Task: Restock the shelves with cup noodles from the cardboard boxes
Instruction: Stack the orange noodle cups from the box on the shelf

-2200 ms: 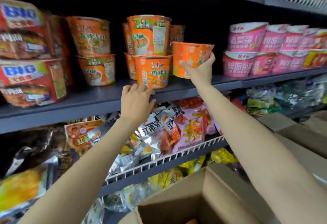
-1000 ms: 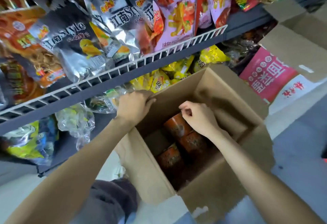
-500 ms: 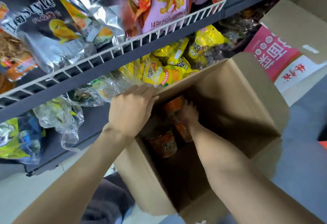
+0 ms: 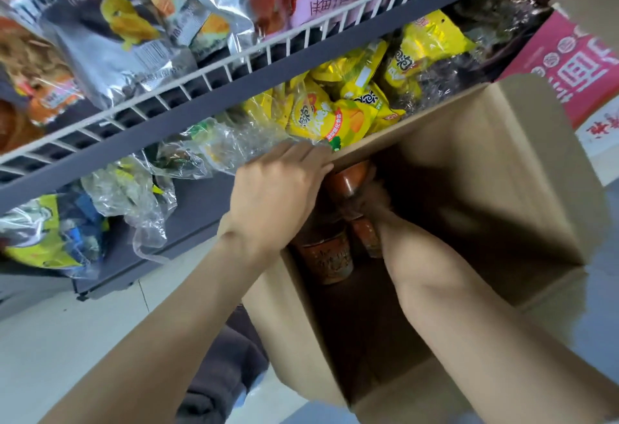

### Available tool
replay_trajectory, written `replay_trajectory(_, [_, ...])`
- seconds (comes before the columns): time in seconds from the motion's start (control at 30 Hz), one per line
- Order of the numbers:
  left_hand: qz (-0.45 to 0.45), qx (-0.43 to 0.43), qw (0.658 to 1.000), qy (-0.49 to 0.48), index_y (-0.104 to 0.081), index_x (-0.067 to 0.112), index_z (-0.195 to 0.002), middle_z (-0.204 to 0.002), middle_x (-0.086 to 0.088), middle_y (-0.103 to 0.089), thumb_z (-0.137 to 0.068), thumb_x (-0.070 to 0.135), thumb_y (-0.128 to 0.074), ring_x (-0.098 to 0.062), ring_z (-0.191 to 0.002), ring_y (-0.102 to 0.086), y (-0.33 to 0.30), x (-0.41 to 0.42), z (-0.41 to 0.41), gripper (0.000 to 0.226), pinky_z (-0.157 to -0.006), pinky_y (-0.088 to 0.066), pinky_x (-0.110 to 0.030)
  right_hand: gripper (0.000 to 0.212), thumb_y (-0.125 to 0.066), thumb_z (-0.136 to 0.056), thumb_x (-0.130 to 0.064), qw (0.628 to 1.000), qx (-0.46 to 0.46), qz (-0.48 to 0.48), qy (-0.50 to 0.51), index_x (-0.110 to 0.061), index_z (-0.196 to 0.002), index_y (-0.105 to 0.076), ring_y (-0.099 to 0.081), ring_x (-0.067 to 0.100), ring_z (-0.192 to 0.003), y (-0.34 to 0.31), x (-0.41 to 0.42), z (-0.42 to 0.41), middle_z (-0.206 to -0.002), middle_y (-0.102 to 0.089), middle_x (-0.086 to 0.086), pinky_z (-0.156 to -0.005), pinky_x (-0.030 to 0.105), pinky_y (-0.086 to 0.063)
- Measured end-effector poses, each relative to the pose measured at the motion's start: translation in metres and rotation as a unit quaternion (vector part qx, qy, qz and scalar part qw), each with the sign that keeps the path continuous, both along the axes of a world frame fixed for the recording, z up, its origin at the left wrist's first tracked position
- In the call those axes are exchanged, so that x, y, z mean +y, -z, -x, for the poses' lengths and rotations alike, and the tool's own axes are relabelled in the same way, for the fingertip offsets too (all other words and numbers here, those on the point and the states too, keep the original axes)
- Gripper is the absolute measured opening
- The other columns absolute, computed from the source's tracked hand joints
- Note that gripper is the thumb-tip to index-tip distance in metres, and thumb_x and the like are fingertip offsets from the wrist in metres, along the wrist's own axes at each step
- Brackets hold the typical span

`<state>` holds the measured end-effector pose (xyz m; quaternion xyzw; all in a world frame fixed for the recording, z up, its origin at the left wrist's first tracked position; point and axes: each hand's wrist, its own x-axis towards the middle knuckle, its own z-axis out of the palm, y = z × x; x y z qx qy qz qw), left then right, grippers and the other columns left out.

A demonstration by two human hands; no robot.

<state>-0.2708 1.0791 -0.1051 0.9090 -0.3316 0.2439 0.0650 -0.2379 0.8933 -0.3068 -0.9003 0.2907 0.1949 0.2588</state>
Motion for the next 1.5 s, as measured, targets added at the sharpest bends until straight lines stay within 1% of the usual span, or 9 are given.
replay_trajectory(0.33, [0.020,0.109,0.994,-0.002,-0.067,0.017,-0.098,-0.090,-0.005,-0.068,-0.088,0.029,-0.063,-0.031,-0.086,-0.064,0.007,0.004,-0.048,0.017,-0.056,-0.048,-0.036,0.111,-0.084,-0.056,-0.052,0.988,0.024,-0.002,-0.149,-0.016,-0.139,-0.020,-0.051,0.033,-0.118,-0.156,-0.021,0.025,-0.130,-0.050,0.011,-0.094,0.038,-0.045])
replay_trajectory(0.5, [-0.029,0.204,0.978,-0.040,-0.062,0.018,-0.116,-0.112,-0.006,-0.066,-0.096,0.030,-0.051,-0.032,-0.101,-0.061,0.003,0.013,-0.078,0.026,-0.072,-0.046,-0.037,0.118,-0.086,-0.049,-0.050,0.980,-0.129,-0.099,-0.112,-0.033,-0.142,-0.015,-0.047,0.026,-0.121,-0.227,-0.041,0.060,-0.133,-0.045,0.005,-0.102,0.045,-0.041])
replay_trajectory(0.63, [-0.160,0.289,0.943,-0.043,-0.048,0.032,-0.132,-0.128,0.000,-0.060,-0.097,0.037,-0.044,-0.026,-0.112,-0.058,-0.026,0.014,-0.096,0.036,-0.085,-0.048,-0.038,0.107,-0.091,-0.049,-0.040,0.914,-0.274,-0.297,-0.033,-0.034,-0.134,-0.027,-0.057,0.012,-0.112,-0.277,-0.047,0.073,-0.128,-0.053,-0.003,-0.097,0.040,-0.049])
replay_trajectory(0.77, [-0.010,0.089,0.996,0.028,-0.063,0.029,-0.116,-0.107,0.001,-0.070,-0.091,0.036,-0.047,-0.026,-0.094,-0.065,-0.104,0.001,-0.099,0.031,-0.069,-0.050,-0.033,0.097,-0.087,-0.059,-0.018,0.814,-0.410,-0.411,0.001,-0.032,-0.136,-0.029,-0.065,0.000,-0.097,-0.332,-0.045,0.063,-0.119,-0.060,-0.006,-0.077,0.018,-0.053])
replay_trajectory(0.93, [0.130,-0.236,0.962,0.039,-0.068,0.016,-0.103,-0.094,0.000,-0.067,-0.084,0.026,-0.057,-0.025,-0.091,-0.056,-0.214,-0.008,-0.122,0.024,-0.073,-0.041,-0.036,0.099,-0.082,-0.058,-0.033,0.720,-0.561,-0.408,-0.009,-0.034,-0.138,-0.025,-0.060,0.004,-0.110,-0.411,-0.039,0.022,-0.129,-0.054,-0.006,-0.086,0.024,-0.049])
replay_trajectory(1.07, [0.065,-0.231,0.966,-0.096,-0.066,0.013,-0.103,-0.097,-0.008,-0.065,-0.075,0.030,-0.073,-0.034,-0.093,-0.056,-0.246,0.004,-0.152,0.032,-0.075,-0.042,-0.039,0.101,-0.081,-0.066,-0.031,0.648,-0.671,-0.361,0.001,-0.030,-0.142,-0.015,-0.058,-0.003,-0.107,-0.472,-0.027,-0.026,-0.130,-0.050,-0.005,-0.082,0.016,-0.051])
replay_trajectory(1.17, [0.049,-0.176,0.974,-0.133,-0.070,0.016,-0.102,-0.094,-0.008,-0.067,-0.074,0.037,-0.075,-0.033,-0.092,-0.057,-0.250,0.014,-0.166,0.035,-0.075,-0.043,-0.041,0.107,-0.085,-0.062,-0.043,0.616,-0.738,-0.275,0.025,-0.027,-0.142,-0.015,-0.057,0.006,-0.112,-0.519,-0.018,-0.074,-0.131,-0.049,-0.002,-0.094,0.029,-0.049])
replay_trajectory(1.27, [0.055,-0.156,0.978,-0.128,-0.071,0.023,-0.103,-0.094,-0.005,-0.069,-0.078,0.044,-0.071,-0.032,-0.091,-0.060,-0.254,0.020,-0.172,0.033,-0.076,-0.043,-0.039,0.111,-0.081,-0.052,-0.058,0.621,-0.754,-0.213,0.027,-0.028,-0.140,-0.019,-0.055,0.016,-0.116,-0.561,-0.008,-0.114,-0.135,-0.048,0.002,-0.098,0.043,-0.047])
replay_trajectory(1.5, [0.096,-0.224,0.964,-0.104,-0.068,0.021,-0.084,-0.081,0.000,-0.064,-0.073,0.038,-0.077,-0.028,-0.078,-0.059,-0.244,0.016,-0.176,0.022,-0.073,-0.043,-0.039,0.101,-0.075,-0.066,-0.058,0.720,-0.681,-0.133,0.009,-0.030,-0.142,-0.013,-0.054,0.023,-0.115,-0.565,0.001,-0.184,-0.138,-0.047,0.004,-0.095,0.037,-0.042])
